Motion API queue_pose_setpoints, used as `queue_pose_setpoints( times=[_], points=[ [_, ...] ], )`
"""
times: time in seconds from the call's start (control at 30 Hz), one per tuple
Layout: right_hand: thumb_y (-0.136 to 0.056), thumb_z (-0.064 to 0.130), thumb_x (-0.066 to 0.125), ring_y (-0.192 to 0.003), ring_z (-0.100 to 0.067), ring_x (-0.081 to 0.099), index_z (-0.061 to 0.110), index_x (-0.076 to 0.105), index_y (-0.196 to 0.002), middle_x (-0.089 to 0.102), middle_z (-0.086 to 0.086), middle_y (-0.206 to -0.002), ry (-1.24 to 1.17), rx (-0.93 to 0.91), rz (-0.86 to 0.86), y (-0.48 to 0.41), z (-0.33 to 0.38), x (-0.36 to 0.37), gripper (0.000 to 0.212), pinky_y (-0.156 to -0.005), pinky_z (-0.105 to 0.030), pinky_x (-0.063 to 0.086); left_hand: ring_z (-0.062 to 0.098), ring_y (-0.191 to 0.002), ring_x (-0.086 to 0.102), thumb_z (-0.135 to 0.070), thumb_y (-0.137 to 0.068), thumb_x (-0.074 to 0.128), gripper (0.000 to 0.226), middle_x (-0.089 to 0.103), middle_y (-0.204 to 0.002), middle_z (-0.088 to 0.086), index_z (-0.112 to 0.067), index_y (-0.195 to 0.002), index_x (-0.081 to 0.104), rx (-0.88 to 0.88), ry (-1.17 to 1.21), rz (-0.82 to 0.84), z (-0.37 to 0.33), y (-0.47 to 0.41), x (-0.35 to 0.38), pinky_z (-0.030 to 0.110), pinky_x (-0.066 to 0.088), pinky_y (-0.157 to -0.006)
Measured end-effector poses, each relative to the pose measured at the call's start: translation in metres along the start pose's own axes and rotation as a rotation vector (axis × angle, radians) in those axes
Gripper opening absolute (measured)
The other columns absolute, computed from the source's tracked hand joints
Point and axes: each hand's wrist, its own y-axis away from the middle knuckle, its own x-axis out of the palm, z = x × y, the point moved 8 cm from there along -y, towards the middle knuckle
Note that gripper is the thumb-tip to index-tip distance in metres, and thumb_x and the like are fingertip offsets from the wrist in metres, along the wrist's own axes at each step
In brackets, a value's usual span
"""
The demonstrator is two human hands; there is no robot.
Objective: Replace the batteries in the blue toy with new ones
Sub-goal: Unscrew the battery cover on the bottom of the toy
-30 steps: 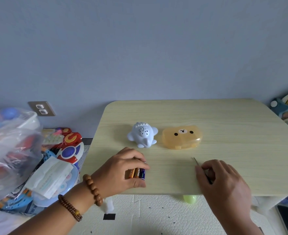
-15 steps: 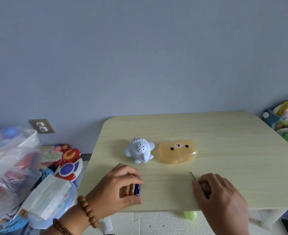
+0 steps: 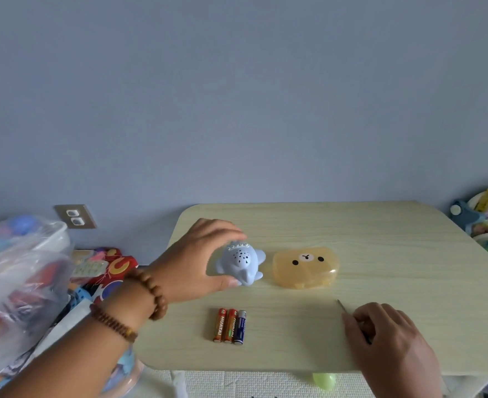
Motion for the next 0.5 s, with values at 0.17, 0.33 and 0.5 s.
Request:
queue_pose_setpoints(
  times=[0.17,0.33,0.5],
  points=[
    [-0.061,0.018,0.095,-0.058,-0.026,0.060,0.024,0.063,-0.059,0.057,0.004,-0.057,-0.006,-0.034,-0.023,-0.003,-0.003,0.001,0.033,-0.042,-0.032,0.047,0.008,-0.150,0.014,-0.033,-0.071,0.086,0.100,0.012,-0.164,-0.017,-0.036,-0.153,0.028,-0.154,-0.128,0.484,0.014,-0.033,0.055,0.031,0.026,-0.121],
    [-0.063,0.021,0.094,-0.059,-0.026,0.060,0.025,0.063,-0.060,0.057,0.004,-0.058,0.008,-0.026,-0.009,0.000,-0.002,0.002,0.032,-0.043,-0.033,0.048,0.009,-0.110,0.057,-0.040,-0.064,0.081,0.065,0.054,-0.121,-0.021,-0.039,-0.122,0.051,-0.204,-0.042,0.384,0.012,-0.039,0.058,0.037,0.054,-0.096],
    [-0.077,0.043,0.074,-0.069,-0.026,0.061,0.020,0.076,-0.084,0.062,0.003,-0.073,-0.041,-0.085,-0.151,0.000,0.006,-0.016,0.024,-0.052,-0.028,0.047,0.001,-0.108,0.056,-0.058,-0.063,0.072,0.066,0.055,-0.117,-0.027,-0.048,-0.124,0.050,-0.264,0.042,0.262,0.014,-0.025,0.035,0.033,0.054,-0.093]
  ],
)
